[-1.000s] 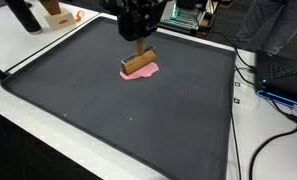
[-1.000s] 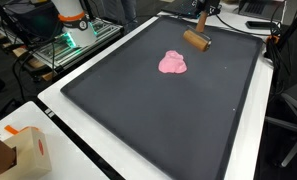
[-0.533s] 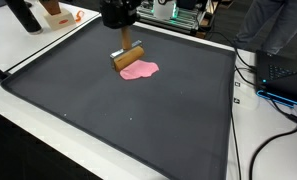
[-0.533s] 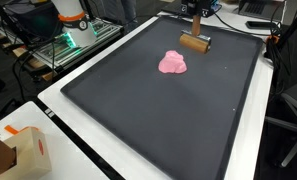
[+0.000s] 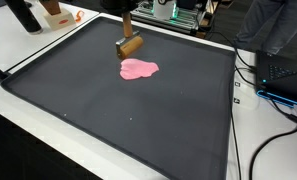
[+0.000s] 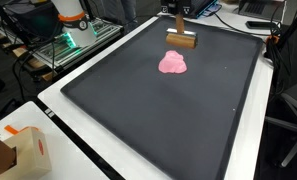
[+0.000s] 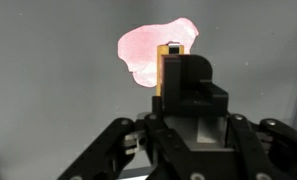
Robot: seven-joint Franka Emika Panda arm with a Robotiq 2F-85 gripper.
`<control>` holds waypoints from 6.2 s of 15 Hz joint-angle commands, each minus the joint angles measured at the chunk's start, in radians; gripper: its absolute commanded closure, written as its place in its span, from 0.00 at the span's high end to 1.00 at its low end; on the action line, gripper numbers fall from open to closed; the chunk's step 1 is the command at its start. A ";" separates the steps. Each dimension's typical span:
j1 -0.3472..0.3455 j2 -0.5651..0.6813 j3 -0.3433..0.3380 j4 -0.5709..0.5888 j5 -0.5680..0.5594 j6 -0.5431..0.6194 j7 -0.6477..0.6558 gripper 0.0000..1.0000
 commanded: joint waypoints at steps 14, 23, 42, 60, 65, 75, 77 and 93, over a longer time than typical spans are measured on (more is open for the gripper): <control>-0.047 -0.101 -0.118 -0.235 0.300 0.103 -0.435 0.23; -0.078 -0.074 -0.151 -0.255 0.356 0.109 -0.461 0.23; -0.100 -0.069 -0.161 -0.260 0.494 0.090 -0.489 0.23; -0.022 -0.218 -0.024 -0.284 0.276 0.101 -0.099 0.23; -0.014 -0.266 0.070 -0.227 -0.001 0.013 0.278 0.23; 0.040 -0.264 0.209 0.050 -0.241 -0.378 0.521 0.23; 0.044 -0.269 0.195 0.015 -0.213 -0.329 0.507 0.48; 0.045 -0.252 0.189 0.012 -0.213 -0.328 0.507 0.48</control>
